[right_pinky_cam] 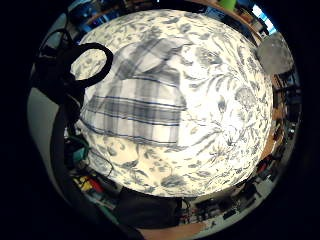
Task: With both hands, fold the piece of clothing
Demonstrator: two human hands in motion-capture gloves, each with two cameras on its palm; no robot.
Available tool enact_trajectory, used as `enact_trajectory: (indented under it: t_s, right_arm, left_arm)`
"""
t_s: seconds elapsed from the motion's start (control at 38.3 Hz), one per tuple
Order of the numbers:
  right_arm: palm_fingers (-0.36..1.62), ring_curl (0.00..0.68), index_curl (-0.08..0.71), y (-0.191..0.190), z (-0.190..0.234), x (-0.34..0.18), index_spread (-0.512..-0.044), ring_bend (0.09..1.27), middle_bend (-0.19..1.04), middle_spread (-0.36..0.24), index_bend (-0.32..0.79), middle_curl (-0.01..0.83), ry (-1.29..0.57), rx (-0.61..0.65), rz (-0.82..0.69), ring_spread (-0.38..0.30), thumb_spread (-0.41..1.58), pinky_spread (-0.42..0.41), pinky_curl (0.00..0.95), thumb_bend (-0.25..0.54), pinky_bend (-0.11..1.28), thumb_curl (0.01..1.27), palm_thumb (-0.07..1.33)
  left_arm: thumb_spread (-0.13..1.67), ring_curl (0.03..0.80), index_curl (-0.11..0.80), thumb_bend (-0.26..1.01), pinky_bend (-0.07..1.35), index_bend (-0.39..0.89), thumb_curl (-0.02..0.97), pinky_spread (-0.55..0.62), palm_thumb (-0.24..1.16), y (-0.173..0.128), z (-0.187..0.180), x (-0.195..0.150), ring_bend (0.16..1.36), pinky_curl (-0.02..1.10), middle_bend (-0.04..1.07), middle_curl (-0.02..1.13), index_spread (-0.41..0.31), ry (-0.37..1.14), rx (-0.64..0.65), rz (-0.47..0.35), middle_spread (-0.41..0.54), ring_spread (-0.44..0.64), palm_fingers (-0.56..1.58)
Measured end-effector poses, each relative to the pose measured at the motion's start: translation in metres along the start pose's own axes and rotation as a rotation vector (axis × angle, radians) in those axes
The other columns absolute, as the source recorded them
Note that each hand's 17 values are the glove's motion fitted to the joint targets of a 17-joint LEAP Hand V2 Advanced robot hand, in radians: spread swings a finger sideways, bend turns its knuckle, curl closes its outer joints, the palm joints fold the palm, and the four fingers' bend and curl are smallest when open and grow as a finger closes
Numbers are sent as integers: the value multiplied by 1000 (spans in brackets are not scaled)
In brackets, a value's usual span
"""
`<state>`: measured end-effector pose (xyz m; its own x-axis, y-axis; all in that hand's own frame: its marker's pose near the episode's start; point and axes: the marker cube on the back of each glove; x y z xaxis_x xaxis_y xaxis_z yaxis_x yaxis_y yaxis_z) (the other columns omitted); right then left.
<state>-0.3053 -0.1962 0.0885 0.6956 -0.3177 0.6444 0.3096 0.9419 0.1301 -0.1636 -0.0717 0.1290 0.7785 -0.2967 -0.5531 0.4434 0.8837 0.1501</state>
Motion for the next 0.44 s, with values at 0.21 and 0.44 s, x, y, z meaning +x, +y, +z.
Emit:
enact_trajectory:
  t_s: [0.21, 0.44]
  right_arm:
    - [1119, 445, 203, 26, -28, 39, -191, 675, 393, -65, 70, 487, -41, 39, 160, -147, 1336, -203, 423, 51, 650, 350, 746]
    - [1112, 439, 194, 29, -50, 41, -186, 658, 375, -54, 70, 480, 68, 129, 183, -145, 1373, -186, 415, 53, 631, 349, 786]
  left_arm:
    - [1341, 319, 281, -3, 595, 180, 179, 322, 120, -1, 28, 54, 646, 330, 170, 333, -6, -177, -60, 146, 152, 173, 265]
    - [1344, 310, 305, -8, 570, 166, 177, 358, 123, -20, 20, 73, 627, 322, 156, 314, -12, -246, 7, 180, 162, 190, 265]
